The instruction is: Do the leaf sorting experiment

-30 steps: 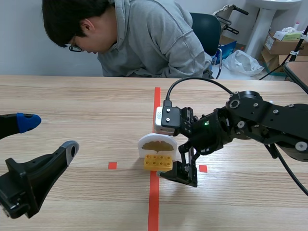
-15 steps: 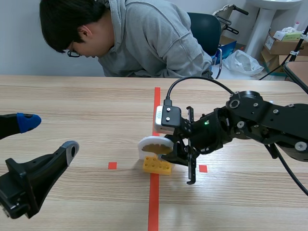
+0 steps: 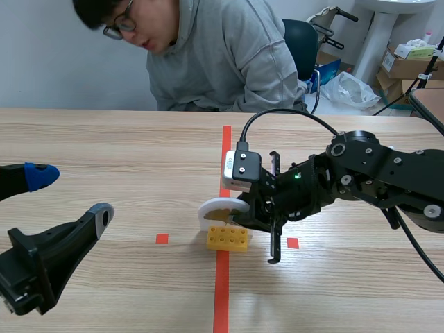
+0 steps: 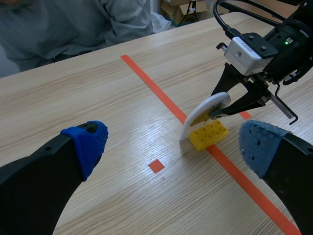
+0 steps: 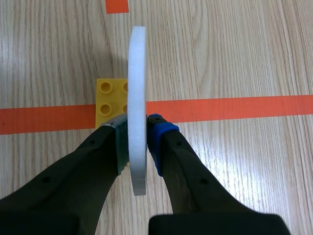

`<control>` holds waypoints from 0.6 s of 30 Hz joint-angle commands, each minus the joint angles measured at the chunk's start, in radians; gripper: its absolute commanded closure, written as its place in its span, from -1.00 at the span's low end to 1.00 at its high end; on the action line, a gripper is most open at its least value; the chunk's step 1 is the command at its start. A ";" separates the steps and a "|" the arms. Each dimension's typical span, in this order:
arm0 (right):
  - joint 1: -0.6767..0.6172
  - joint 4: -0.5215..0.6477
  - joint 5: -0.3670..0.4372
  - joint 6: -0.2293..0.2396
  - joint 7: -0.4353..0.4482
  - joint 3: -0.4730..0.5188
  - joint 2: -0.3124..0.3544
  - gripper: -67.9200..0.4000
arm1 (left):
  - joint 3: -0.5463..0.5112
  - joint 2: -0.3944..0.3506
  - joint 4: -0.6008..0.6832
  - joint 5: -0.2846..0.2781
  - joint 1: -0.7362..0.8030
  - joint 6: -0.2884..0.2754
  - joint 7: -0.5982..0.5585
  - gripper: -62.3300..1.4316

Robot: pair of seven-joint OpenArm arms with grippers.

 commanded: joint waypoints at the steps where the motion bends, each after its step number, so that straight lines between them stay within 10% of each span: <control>1: 0.023 0.018 0.008 0.000 0.010 0.002 0.003 0.97 | -0.001 0.003 0.011 -0.011 -0.003 -0.002 -0.011 -0.84; 18: -0.011 0.055 0.111 0.005 -0.010 0.112 0.033 0.96 | -0.001 0.003 0.010 -0.010 -0.003 -0.002 -0.010 -0.84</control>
